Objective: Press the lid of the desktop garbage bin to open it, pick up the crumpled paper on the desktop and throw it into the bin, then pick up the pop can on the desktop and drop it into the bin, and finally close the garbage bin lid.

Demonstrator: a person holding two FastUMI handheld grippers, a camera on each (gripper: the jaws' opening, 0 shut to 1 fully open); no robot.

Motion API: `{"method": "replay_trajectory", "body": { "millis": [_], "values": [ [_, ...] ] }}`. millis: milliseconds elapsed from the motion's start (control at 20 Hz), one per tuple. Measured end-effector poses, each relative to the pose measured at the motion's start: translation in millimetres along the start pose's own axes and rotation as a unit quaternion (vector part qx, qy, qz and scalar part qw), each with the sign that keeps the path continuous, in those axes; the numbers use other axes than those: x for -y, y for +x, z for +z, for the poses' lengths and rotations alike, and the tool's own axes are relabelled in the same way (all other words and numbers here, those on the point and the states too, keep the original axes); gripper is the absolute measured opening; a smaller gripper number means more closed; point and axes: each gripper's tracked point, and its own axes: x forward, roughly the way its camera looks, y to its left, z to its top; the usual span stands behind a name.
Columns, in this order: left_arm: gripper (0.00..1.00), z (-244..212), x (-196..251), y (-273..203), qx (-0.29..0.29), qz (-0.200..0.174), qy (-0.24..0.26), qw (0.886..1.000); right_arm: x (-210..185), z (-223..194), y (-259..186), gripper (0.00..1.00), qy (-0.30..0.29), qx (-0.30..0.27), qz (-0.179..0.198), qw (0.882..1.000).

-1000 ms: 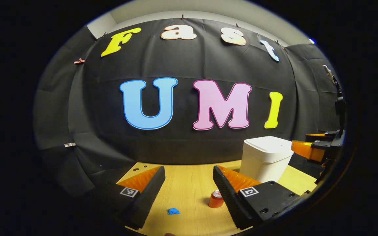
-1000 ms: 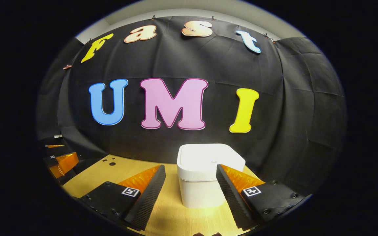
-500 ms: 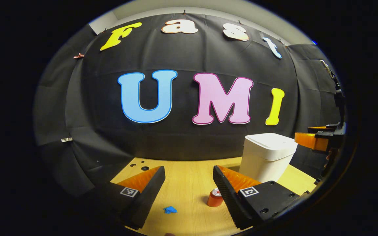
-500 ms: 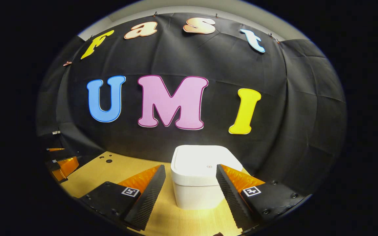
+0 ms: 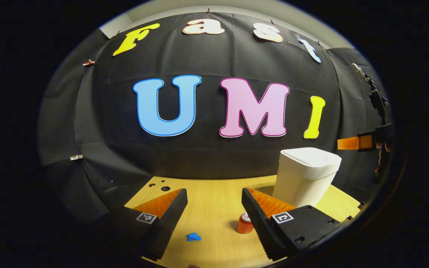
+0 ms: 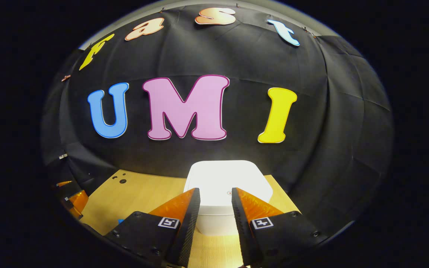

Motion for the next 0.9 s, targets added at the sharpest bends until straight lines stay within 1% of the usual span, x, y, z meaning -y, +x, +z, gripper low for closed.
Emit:
{"method": "replay_trajectory", "body": {
  "millis": [100, 200, 250, 300, 350, 450, 500, 550, 600, 650, 800, 850, 900],
  "values": [
    [0.96, -1, 0, 0, -0.001, 0.001, -0.003, 1.000, 5, -2, 10, 0.52, -0.010, -0.014, 0.000, 1.000],
    [0.96, -3, -1, 0, -0.003, 0.004, -0.003, 1.000, 6, -7, 14, 0.47, -0.017, -0.034, 0.009, 0.999],
    [0.96, -3, -2, -1, -0.006, 0.007, -0.002, 1.000, 3, -12, 20, 0.46, -0.021, -0.047, 0.017, 0.999],
    [0.96, -4, -4, -1, -0.006, 0.011, 0.003, 1.000, 5, -13, 20, 0.45, -0.026, -0.055, 0.015, 0.998],
    [0.96, -1, -4, -2, -0.002, 0.013, 0.009, 1.000, 4, -13, 23, 0.36, -0.028, -0.060, 0.022, 0.998],
    [0.96, 6, -2, -4, 0.006, 0.012, 0.017, 1.000, 3, -12, 30, 0.29, -0.029, -0.064, 0.028, 0.997],
    [0.96, 5, 0, -3, 0.008, 0.011, 0.019, 1.000, -2, -13, 33, 0.29, -0.028, -0.068, 0.040, 0.996],
    [0.96, 7, 0, -3, 0.009, 0.010, 0.022, 1.000, -2, -15, 34, 0.31, -0.029, -0.078, 0.040, 0.996],
    [0.96, 6, 0, -5, 0.009, 0.010, 0.024, 1.000, -5, -17, 39, 0.19, -0.024, -0.084, 0.054, 0.995],
    [0.96, 7, 0, -6, 0.010, 0.010, 0.025, 1.000, -7, -15, 39, 0.12, -0.017, -0.087, 0.058, 0.994],
    [0.96, 6, -1, -7, 0.009, 0.012, 0.023, 1.000, 2, -11, 46, 0.14, -0.019, -0.084, 0.047, 0.995],
    [0.96, 6, -2, -7, 0.006, 0.014, 0.021, 1.000, 6, -12, 47, 0.07, -0.025, -0.089, 0.044, 0.995],
    [0.96, 3, -2, -8, 0.004, 0.015, 0.018, 1.000, 5, -13, 49, 0.07, -0.026, -0.096, 0.048, 0.994]
  ]
}}
